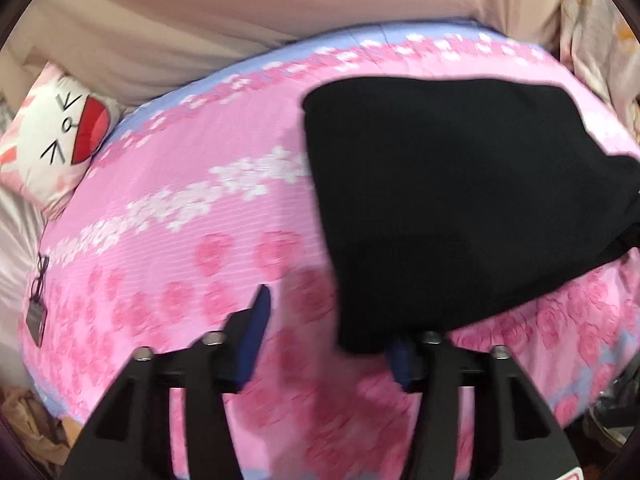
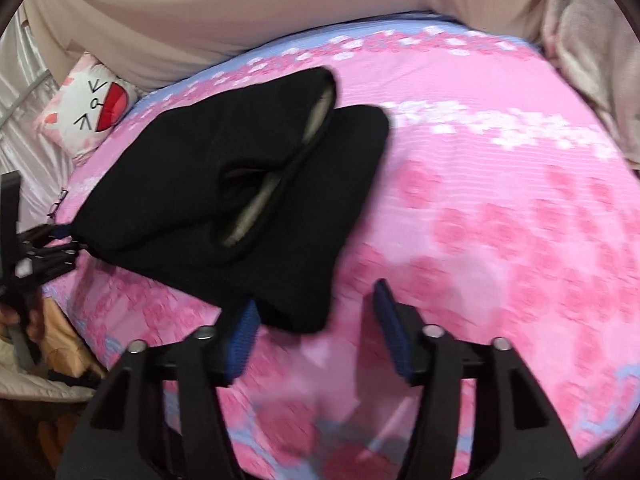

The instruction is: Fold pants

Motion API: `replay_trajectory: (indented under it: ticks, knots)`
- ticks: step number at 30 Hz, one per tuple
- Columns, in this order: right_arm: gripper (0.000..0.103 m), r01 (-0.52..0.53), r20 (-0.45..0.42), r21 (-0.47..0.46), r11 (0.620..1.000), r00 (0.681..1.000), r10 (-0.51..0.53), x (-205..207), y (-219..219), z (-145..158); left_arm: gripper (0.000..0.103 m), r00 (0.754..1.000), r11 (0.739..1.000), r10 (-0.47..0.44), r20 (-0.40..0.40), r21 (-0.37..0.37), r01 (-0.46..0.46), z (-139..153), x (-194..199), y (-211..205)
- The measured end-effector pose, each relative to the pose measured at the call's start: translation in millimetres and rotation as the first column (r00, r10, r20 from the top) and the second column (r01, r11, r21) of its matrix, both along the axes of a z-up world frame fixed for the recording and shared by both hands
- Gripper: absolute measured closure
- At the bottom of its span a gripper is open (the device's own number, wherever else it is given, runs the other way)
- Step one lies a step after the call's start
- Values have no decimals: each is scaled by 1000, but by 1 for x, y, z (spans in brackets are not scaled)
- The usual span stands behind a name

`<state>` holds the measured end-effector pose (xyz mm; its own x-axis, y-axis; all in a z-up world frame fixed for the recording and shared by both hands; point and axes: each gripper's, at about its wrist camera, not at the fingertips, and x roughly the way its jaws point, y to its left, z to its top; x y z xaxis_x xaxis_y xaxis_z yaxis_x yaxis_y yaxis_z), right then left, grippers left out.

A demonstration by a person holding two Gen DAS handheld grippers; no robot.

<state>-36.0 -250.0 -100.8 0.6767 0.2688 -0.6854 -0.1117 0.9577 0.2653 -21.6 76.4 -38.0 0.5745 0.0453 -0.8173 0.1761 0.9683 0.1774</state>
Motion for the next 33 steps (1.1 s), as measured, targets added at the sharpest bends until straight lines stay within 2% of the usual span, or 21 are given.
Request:
replay_trajectory:
  ticks: [3,4,6,7,9,10,12,14,17,19,21,24,25,27,28,29,30,31,32,33]
  knots:
    - [45,51,48,19,999,997,-52,-18,-20,20,44,1000,991,9,-14,-131,-11,28,-9,30]
    - [46,68,92,30,997,993,-71,-22,-23,32,43,1000,991,4,-7,-137,-5,36,-8,30]
    - [62,55,175,36,998,983,-60,-18,-15,59,43,998,994,-23,51,-108,28,52,-1,18]
    - [61,30,230,34,999,973,-37,-10,-4,76,43,997,995,-35,75,-93,42,57,2,11]
    - [62,-18,281,23,1000,960,11,6,17,94,43,990,995,-67,126,-68,76,75,7,-10]
    - [62,-29,299,-11,1000,954,31,20,33,103,44,987,994,-82,139,-65,92,81,7,-14]
    - [62,-46,297,-54,998,953,60,39,50,108,43,984,994,-104,144,-21,108,85,4,-20]
    - [62,-82,279,-53,995,956,94,61,60,107,43,990,995,-96,99,9,95,80,-1,-13]
    - [62,-104,243,-77,992,963,120,82,75,98,42,995,999,-54,83,7,54,83,-16,13]
    - [62,-114,223,-78,990,966,128,93,77,90,37,992,1000,15,121,17,-18,94,-26,35]
    - [61,-130,204,-36,991,970,134,102,79,88,34,985,999,50,162,-2,-51,105,-24,47]
    - [61,-184,199,-14,983,963,183,115,100,91,33,976,997,67,207,-58,-56,113,5,37]
    - [62,-210,197,-34,977,957,212,117,114,93,27,975,995,60,213,-87,-42,110,21,26]
    - [63,-225,175,-86,971,956,237,123,127,88,25,978,993,33,208,-117,-9,97,51,4]
    - [63,-192,152,-129,973,966,210,128,129,82,25,984,995,25,179,-103,-6,80,70,-11]
    - [63,-119,108,-193,974,984,141,136,121,66,25,991,997,24,134,-71,-14,60,84,-22]
    - [63,-74,76,-206,976,993,92,140,107,52,25,995,999,22,95,-40,-18,40,94,-29]
    - [60,-47,44,-173,984,997,56,142,88,38,21,999,1000,18,49,-15,-17,16,100,-33]
    - [61,-71,54,-17,997,996,72,136,62,29,20,998,999,8,55,-49,-6,2,97,-29]
    - [63,-79,49,44,996,996,77,132,49,28,17,995,997,20,93,-80,-13,1,91,-24]
